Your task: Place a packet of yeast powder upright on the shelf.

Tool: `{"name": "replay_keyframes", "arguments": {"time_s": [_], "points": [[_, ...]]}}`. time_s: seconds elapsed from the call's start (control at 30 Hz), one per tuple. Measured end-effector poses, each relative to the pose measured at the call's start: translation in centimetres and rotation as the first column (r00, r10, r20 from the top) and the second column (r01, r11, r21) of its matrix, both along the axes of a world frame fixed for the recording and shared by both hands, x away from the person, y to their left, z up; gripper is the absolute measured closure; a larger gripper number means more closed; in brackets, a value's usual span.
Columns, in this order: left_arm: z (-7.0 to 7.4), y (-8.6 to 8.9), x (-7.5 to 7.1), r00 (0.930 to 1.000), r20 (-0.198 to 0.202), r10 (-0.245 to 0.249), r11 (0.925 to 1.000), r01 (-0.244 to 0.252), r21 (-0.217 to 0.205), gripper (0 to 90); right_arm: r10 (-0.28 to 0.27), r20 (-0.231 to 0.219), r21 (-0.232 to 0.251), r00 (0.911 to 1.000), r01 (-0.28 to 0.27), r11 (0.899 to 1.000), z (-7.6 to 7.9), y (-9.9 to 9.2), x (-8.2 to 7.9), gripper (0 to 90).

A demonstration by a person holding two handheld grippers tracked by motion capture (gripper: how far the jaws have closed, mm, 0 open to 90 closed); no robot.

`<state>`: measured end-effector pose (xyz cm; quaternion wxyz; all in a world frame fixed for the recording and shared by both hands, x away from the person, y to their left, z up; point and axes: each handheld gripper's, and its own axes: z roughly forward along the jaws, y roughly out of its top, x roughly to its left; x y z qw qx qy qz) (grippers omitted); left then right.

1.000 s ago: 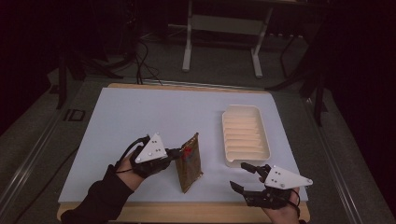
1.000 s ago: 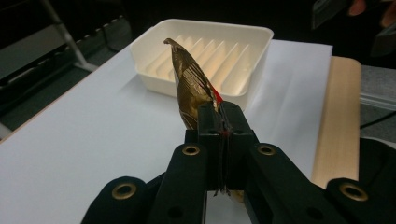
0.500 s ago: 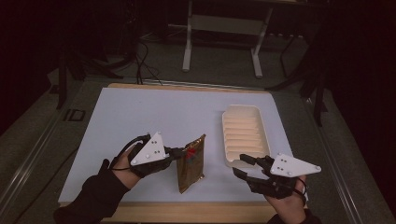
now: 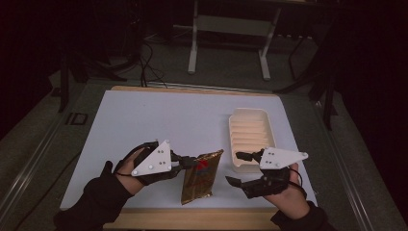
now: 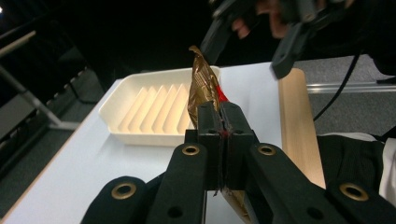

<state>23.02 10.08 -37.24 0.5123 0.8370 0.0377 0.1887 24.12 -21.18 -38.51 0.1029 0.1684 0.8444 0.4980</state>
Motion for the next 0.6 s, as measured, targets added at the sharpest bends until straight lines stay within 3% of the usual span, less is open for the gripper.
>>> {"name": "replay_keyframes", "arguments": {"time_s": [0.03,0.17,0.2,0.37,0.4,0.47,0.6], "points": [[-0.1,-0.1,0.0,1.0,-0.002,-0.008,1.0,0.008,-0.004,88.9,0.016,-0.025,0.003,0.9995,-0.016,1.0,-0.2,0.3,0.3,25.0],[-0.4,-0.3,-0.1,0.9995,0.001,-0.031,0.9994,0.031,-0.016,89.0,0.039,-0.05,0.0,0.998,-0.039,0.999,-0.6,1.1,1.1,26.1],[-0.5,-0.3,-0.1,0.9994,0.008,-0.034,0.9992,0.034,-0.02,88.9,0.079,-0.079,0.003,0.9938,-0.079,0.997,-0.9,1.6,1.5,26.6],[-0.6,-0.6,0.0,0.9988,-0.003,-0.05,0.998,0.049,-0.039,88.9,0.125,-0.1,-0.011,0.9871,-0.127,0.992,-1.1,2.5,2.0,32.8],[-0.6,-0.7,0.1,0.9985,-0.011,-0.054,0.9973,0.053,-0.05,88.9,0.159,-0.118,-0.029,0.9802,-0.164,0.986,-1.2,2.9,2.1,39.1],[-0.7,-0.8,0.1,0.9987,-0.017,-0.048,0.9973,0.047,-0.056,88.9,0.174,-0.126,-0.046,0.9767,-0.181,0.982,-1.3,3.2,2.1,49.2],[-0.7,-0.9,0.1,0.999,-0.02,-0.041,0.9971,0.04,-0.065,88.9,0.193,-0.132,-0.054,0.9723,-0.201,0.978,-1.3,3.5,2.1,52.6]]}}
